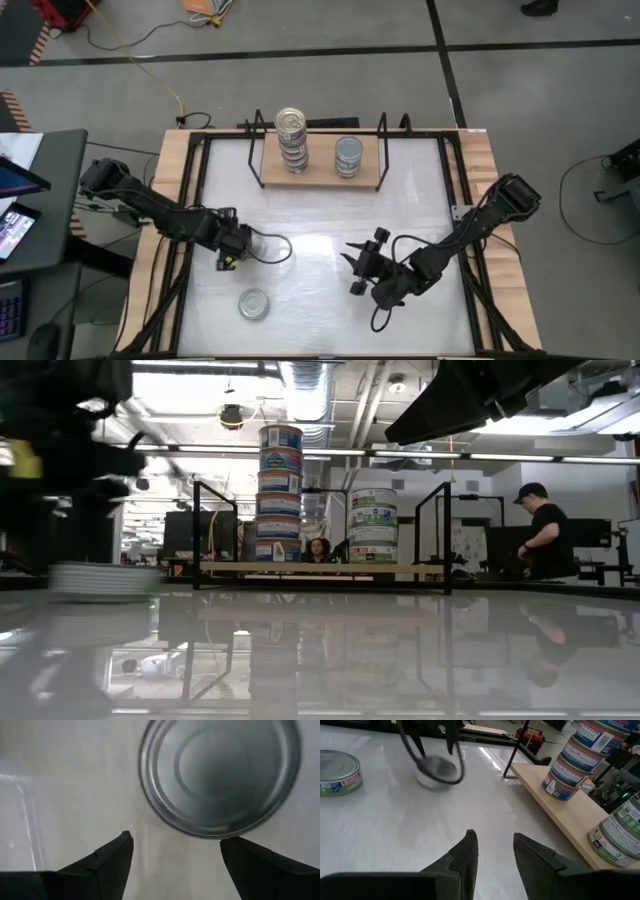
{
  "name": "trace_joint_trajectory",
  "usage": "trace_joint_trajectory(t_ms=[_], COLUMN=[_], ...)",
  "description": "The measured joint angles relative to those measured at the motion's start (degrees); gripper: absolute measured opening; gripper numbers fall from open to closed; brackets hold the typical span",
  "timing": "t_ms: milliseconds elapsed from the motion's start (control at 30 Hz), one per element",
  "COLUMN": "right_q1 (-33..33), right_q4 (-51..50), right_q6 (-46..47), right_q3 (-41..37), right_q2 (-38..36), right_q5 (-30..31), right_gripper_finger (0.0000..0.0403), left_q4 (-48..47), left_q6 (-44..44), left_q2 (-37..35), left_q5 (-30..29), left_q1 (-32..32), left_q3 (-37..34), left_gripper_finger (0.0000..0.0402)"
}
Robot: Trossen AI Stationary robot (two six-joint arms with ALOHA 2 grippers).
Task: Stack canned seafood by type on shelf
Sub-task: Stack the green tuna can on top of the other green tuna can on the shelf
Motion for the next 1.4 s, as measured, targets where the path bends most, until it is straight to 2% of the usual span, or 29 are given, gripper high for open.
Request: trace_joint_trajectory(t_ms=[100, 267, 400, 633, 767, 867, 1000, 1200, 1300, 1400], right_q1=[0.0, 0.0, 0.1, 0.2, 0.4, 0.4, 0.4, 0.8, 2.3, 4.8], right_q4=[0.3, 0.3, 0.0, -0.1, 0.2, 0.2, 0.2, -0.3, -2.5, -6.5], right_q6=[0.0, -0.2, -0.2, -0.1, 0.0, -0.4, -0.9, -0.9, -0.8, 2.4], right_q3=[0.0, 0.0, 0.0, 0.0, 0.0, 0.0, 0.0, 0.0, 0.0, 0.0], right_q2=[0.0, 0.0, 0.0, 0.0, 0.0, 0.0, 0.0, -0.2, -1.9, -5.1], right_q5=[0.0, 0.0, 0.0, 0.0, 0.0, 0.0, 0.0, 0.0, 0.0, 0.0], right_gripper_finger=[0.0159, 0.0159, 0.0159, 0.0159, 0.0159, 0.0159, 0.0159, 0.0159, 0.0159, 0.0159], left_q4=[9.4, 21.8, 15.6, 4.3, 1.6, 3.6, 12.7, 36.7, 49.0, 56.1], left_q6=[1.5, 2.5, 2.0, -2.4, -1.7, -0.3, 3.9, 13.8, 19.3, 24.6], left_q2=[0.0, 1.5, 1.9, 5.0, 10.1, 14.0, 17.6, 20.1, 20.7, 19.9], left_q5=[-4.3, -4.9, -5.0, -6.5, -6.2, -6.1, -6.4, -9.3, -8.4, -5.4], left_q1=[0.4, 1.5, 1.9, 7.7, 10.1, 10.8, 10.7, 9.7, 9.7, 9.7], left_q3=[0.4, 3.7, 7.9, 8.5, 8.5, 8.5, 8.9, 10.4, 10.4, 10.4], left_gripper_finger=[0.0288, 0.0288, 0.0288, 0.0288, 0.0288, 0.0288, 0.0288, 0.0288, 0.0288, 0.0288])
